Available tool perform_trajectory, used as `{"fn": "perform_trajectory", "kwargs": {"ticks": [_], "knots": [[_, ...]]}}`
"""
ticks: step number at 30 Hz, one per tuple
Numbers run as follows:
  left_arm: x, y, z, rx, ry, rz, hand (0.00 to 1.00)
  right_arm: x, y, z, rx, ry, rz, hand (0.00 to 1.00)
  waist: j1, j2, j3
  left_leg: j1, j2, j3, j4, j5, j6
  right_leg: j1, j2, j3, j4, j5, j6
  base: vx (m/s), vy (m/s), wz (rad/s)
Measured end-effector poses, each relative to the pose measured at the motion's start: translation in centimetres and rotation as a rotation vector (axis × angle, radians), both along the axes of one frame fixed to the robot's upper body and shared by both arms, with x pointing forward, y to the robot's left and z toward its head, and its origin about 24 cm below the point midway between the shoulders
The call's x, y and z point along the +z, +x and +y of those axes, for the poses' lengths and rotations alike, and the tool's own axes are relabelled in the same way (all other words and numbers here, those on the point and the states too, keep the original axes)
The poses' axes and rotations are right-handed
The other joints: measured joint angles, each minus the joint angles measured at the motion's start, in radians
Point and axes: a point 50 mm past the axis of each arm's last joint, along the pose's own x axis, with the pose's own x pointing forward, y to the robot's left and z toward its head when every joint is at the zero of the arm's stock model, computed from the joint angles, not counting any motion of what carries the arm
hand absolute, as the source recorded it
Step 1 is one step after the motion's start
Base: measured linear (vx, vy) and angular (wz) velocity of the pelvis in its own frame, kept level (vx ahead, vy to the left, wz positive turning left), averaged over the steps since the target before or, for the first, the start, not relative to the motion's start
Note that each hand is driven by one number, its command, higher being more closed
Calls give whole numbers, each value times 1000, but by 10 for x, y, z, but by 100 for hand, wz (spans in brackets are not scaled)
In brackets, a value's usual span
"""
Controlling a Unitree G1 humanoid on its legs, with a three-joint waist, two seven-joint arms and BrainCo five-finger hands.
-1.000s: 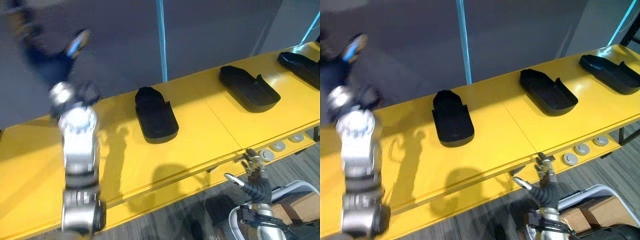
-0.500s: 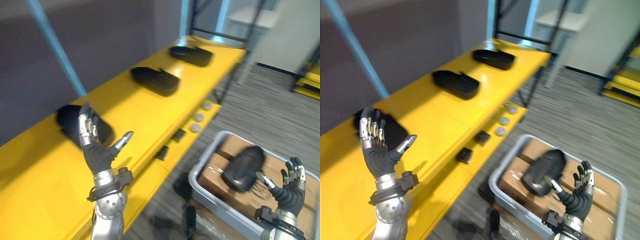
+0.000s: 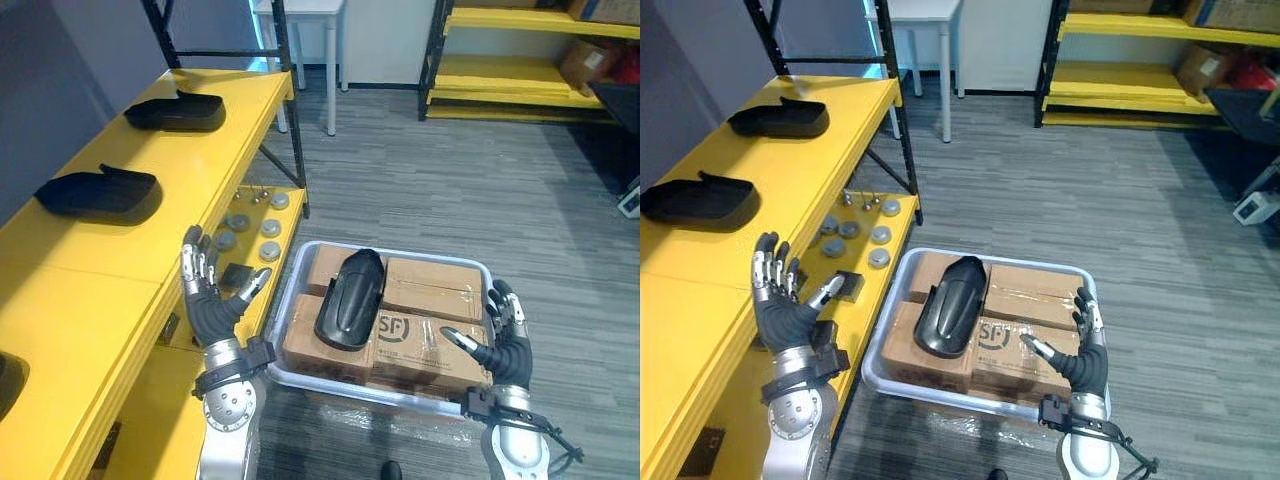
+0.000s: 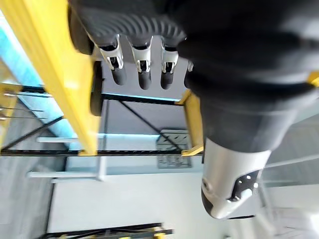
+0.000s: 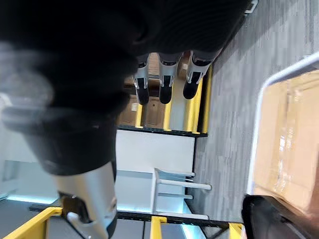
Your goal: Walk over and take plastic housings, then place them on the shelf
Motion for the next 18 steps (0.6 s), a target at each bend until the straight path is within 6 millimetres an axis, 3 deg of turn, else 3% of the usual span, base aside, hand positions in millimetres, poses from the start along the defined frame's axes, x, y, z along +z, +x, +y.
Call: {"fn": "perform_trajectory", "kwargs": {"ticks": [1, 2, 3, 7, 9, 12, 14, 18], "knots": [[-4, 1, 0, -1, 2, 18, 0, -3, 2, 1, 1, 2, 13, 0, 6, 6, 2, 1, -16, -5, -36, 16, 17, 6, -2, -2, 1, 0, 0, -39, 134, 3], [-8, 2, -1, -3, 3, 40, 0, -6, 6, 2, 5, 3, 27, 0, 13, 15, 8, -4, -29, -15, -69, 75, 41, 11, 2, -7, 1, -1, 4, -40, 129, -6], [-20, 4, -3, -22, 12, 101, 0, -13, 11, 7, 5, 20, 63, 0, 31, 6, 16, 1, -40, -26, -70, 80, 1, 16, -4, -4, -4, 0, 17, -41, 126, 2], [-51, -4, -11, -92, 68, 249, 0, -27, 28, 16, -29, 37, 142, 0, 48, -4, 25, -14, -86, -52, -96, 90, 15, 17, -44, -37, -19, 12, 37, -59, 111, 27], [-64, -6, -19, -152, 90, 309, 0, -30, 42, 9, -95, 33, 178, 0, 67, -5, 44, -47, -102, -86, -98, 101, 23, 14, -56, -73, -27, 19, 46, -61, 41, 50], [-84, -8, -22, -191, 108, 396, 0, -21, 62, 0, -175, 37, 164, 0, 83, -11, 81, -97, -120, -126, -116, 129, 28, -16, -69, -111, -27, 28, 50, -57, 19, 41], [-99, -7, -23, -250, 155, 461, 0, -2, 83, -13, -268, 17, 133, 0, 113, -20, 119, -139, -130, -135, -133, 155, 30, -60, -76, -117, -27, 43, 49, -55, 21, 14], [-119, -3, -30, -373, 193, 547, 0, 26, 100, -31, -400, -15, 79, 0, 140, -31, 174, -176, -144, -147, -130, 165, 39, -79, -84, -129, -36, 58, 53, -34, 39, 14]]}}
